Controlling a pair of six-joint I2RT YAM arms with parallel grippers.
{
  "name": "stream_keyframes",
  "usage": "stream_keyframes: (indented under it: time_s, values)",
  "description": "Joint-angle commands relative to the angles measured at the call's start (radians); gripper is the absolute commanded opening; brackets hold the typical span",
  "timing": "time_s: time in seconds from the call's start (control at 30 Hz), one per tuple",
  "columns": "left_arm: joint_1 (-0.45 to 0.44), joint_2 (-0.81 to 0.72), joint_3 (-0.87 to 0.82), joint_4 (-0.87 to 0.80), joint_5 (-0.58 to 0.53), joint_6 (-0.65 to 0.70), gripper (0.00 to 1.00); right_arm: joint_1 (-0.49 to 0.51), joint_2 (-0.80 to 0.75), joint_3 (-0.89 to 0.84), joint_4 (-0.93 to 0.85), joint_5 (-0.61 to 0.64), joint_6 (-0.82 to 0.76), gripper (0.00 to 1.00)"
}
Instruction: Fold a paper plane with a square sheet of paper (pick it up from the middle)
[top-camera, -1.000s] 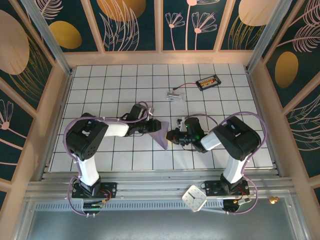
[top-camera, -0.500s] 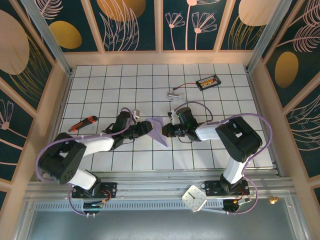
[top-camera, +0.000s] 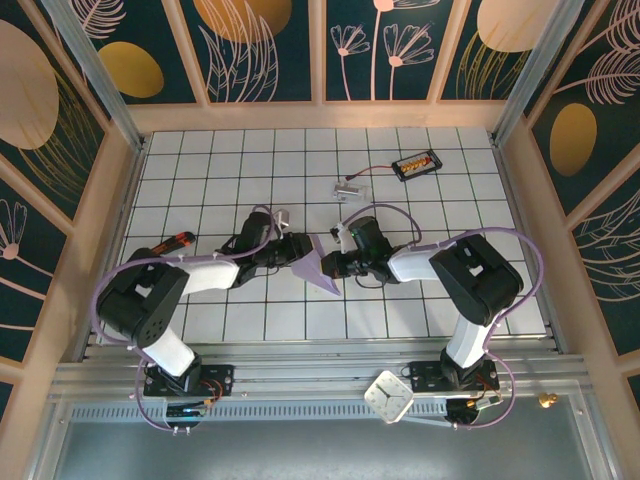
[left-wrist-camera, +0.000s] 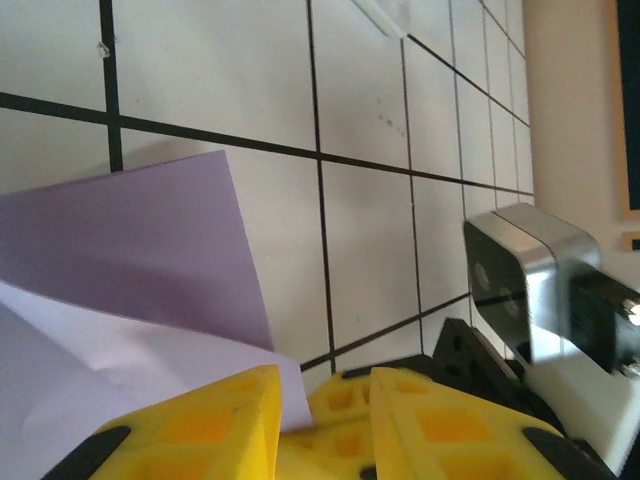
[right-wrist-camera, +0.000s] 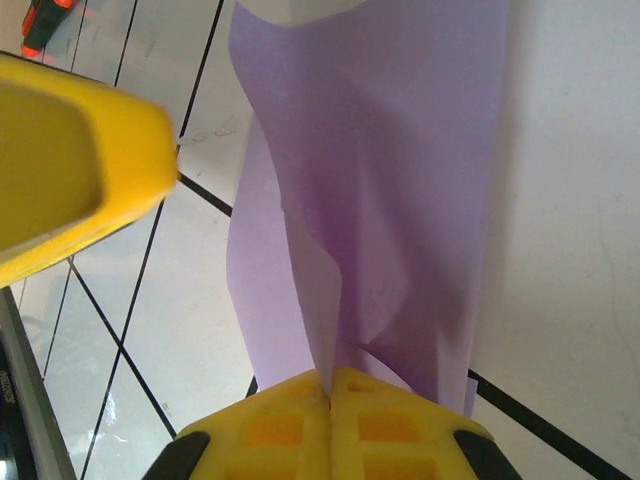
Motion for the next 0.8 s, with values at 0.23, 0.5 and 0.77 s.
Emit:
stream_keyframes:
  time_s: [0.23, 0.5, 0.77]
  values:
    - [0.019, 0.045, 0.008, -0.025, 0.001, 0.061, 0.27, 0.005, 0.023, -0.033, 0.056, 0.028, 0.062, 0.0]
    - [0.026, 0.036, -0.033, 0.027, 0.016, 0.041, 0.32, -0.031, 0.036, -0.056, 0.135, -0.052, 0.117, 0.0]
    - [0.026, 0.056, 0.006, 0.015, 0.046, 0.074, 0.35, -0.062, 0.064, -0.07, 0.172, -0.109, 0.147, 0.0]
